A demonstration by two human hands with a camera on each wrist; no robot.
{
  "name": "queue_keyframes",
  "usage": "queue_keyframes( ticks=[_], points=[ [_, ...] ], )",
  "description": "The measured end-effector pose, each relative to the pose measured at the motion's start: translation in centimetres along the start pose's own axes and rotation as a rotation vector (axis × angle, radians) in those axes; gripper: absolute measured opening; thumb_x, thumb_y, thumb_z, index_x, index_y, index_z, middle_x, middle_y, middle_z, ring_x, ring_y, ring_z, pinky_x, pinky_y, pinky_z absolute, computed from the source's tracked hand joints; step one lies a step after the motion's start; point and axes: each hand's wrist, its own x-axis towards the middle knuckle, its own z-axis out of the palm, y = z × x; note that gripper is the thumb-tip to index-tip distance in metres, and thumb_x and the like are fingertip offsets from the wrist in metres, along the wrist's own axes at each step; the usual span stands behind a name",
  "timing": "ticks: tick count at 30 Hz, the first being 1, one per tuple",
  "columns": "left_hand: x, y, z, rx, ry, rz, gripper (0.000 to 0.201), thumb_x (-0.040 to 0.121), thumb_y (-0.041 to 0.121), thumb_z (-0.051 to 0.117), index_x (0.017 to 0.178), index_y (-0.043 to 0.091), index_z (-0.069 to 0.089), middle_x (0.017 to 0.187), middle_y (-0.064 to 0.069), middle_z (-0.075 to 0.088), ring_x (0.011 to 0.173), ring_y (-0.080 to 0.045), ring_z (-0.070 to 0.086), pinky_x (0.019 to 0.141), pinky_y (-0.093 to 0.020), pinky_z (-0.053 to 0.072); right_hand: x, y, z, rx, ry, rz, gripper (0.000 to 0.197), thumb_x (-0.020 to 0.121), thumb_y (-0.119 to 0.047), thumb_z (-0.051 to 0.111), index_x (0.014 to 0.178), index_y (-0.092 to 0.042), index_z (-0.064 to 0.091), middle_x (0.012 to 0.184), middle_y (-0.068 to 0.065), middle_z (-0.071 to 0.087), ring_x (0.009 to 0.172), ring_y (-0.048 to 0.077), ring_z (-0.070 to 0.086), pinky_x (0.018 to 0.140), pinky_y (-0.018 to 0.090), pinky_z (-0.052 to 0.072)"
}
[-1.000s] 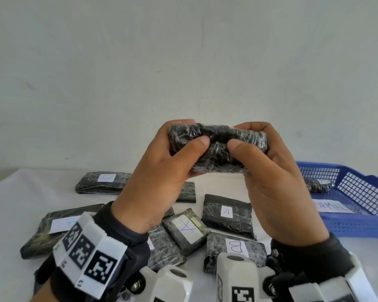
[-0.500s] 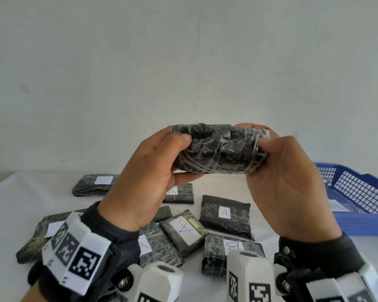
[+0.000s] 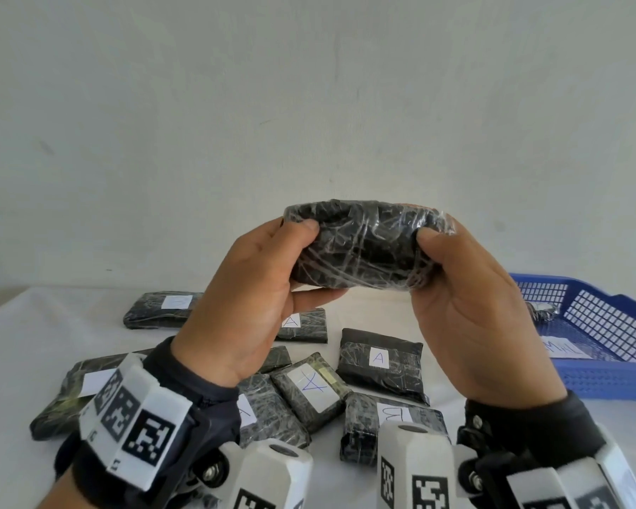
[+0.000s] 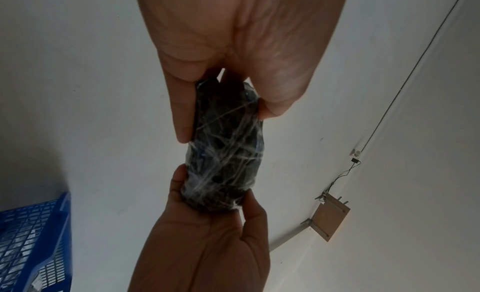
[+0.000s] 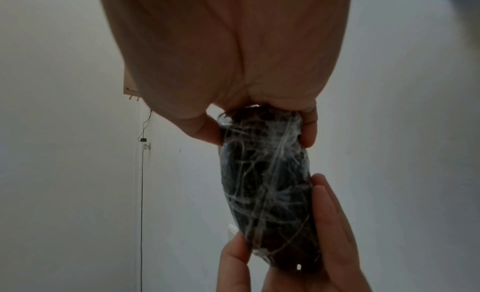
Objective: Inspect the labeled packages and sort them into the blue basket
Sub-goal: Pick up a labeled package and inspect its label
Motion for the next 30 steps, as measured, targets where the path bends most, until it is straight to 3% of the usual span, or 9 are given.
queue_keyframes(
  ticks=[3,6,9,14,18,23,25,28,30],
  points=[
    [0.0,-0.1,0.0,0.002,-0.029,-0.012,0.028,0.082,0.037,0.061,0.084,0.020,0.084,0.096,-0.008,0.078,0.091,-0.021,0.076,0.080,-0.041,0.065,0.1,-0.1,-0.4,0.052,0.058,0.031,0.028,0.111,-0.023,0.045,0.112,-0.010,0.071,0.115,0.005,0.077,0.117,0.019,0.068,0.105,0.040,0.048],
    [0.0,-0.2,0.0,0.036,-0.015,-0.026,0.032,0.082,0.038,0.061,0.093,0.015,0.080,0.099,-0.009,0.079,0.093,-0.022,0.077,0.076,-0.038,0.065,-0.1,-0.4,-0.2,0.030,0.062,0.056,0.033,0.109,-0.031,0.046,0.116,-0.012,0.072,0.120,0.006,0.076,0.121,0.019,0.068,0.110,0.041,0.047],
    [0.1,-0.1,-0.3,0.095,-0.006,-0.062,0.035,0.087,0.043,0.064,0.103,0.016,0.078,0.107,-0.012,0.078,0.100,-0.027,0.077,0.081,-0.044,0.066,0.1,-0.4,0.0,-0.015,0.098,0.021,0.033,0.109,-0.029,0.047,0.117,-0.005,0.069,0.114,0.008,0.078,0.112,0.016,0.072,0.095,0.023,0.055],
    [-0.2,-0.4,-0.2,0.221,0.008,0.011,0.023,0.100,0.039,0.057,0.098,0.027,0.077,0.104,0.001,0.078,0.104,-0.017,0.074,0.097,-0.047,0.056,0.4,0.3,0.7,0.112,0.118,0.077,0.035,0.102,-0.033,0.051,0.110,-0.007,0.072,0.110,0.010,0.079,0.107,0.020,0.074,0.101,0.038,0.055],
    [0.0,-0.7,0.3,0.179,0.059,0.131,0.028,0.106,0.014,0.051,0.097,0.025,0.076,0.099,0.001,0.078,0.098,-0.014,0.074,0.088,-0.031,0.052,0.4,0.8,0.3,-0.065,0.037,0.082,0.075,0.093,-0.077,0.048,0.139,-0.019,0.062,0.150,0.013,0.059,0.143,0.029,0.053,0.120,0.053,0.038],
    [-0.1,-0.6,0.3,0.284,0.077,0.124,0.026,0.100,0.044,0.056,0.098,0.028,0.077,0.104,-0.003,0.076,0.110,-0.028,0.071,0.096,-0.041,0.056,0.3,0.7,0.3,0.185,0.158,0.151,0.038,0.110,-0.030,0.042,0.102,-0.012,0.075,0.102,0.005,0.081,0.095,0.015,0.077,0.098,0.040,0.058],
    [-0.2,-0.5,0.4,0.303,0.092,0.094,0.031,0.095,0.051,0.053,0.093,0.029,0.075,0.100,-0.007,0.071,0.109,-0.032,0.067,0.098,-0.045,0.052,0.3,0.7,0.6,0.135,0.200,0.172,0.040,0.111,-0.036,0.045,0.101,-0.010,0.075,0.104,0.007,0.081,0.099,0.018,0.077,0.106,0.049,0.053],
    [-0.3,-0.3,0.3,0.291,0.090,0.105,0.034,0.108,0.030,0.045,0.105,0.001,0.062,0.102,-0.022,0.071,0.093,-0.027,0.068,0.084,-0.040,0.053,0.2,0.5,1.1,0.027,0.182,0.193,0.046,0.101,-0.052,0.059,0.114,-0.010,0.071,0.113,0.006,0.079,0.112,0.023,0.074,0.106,0.054,0.052],
    [-0.5,-0.1,0.4,0.312,0.079,0.105,0.048,0.101,0.042,0.051,0.109,-0.005,0.056,0.101,-0.030,0.066,0.096,-0.040,0.067,0.093,-0.056,0.054,0.0,0.4,1.4,-0.017,0.152,0.162,0.041,0.099,-0.045,0.066,0.116,-0.008,0.070,0.111,0.009,0.079,0.109,0.028,0.075,0.100,0.055,0.056]
  ],
)
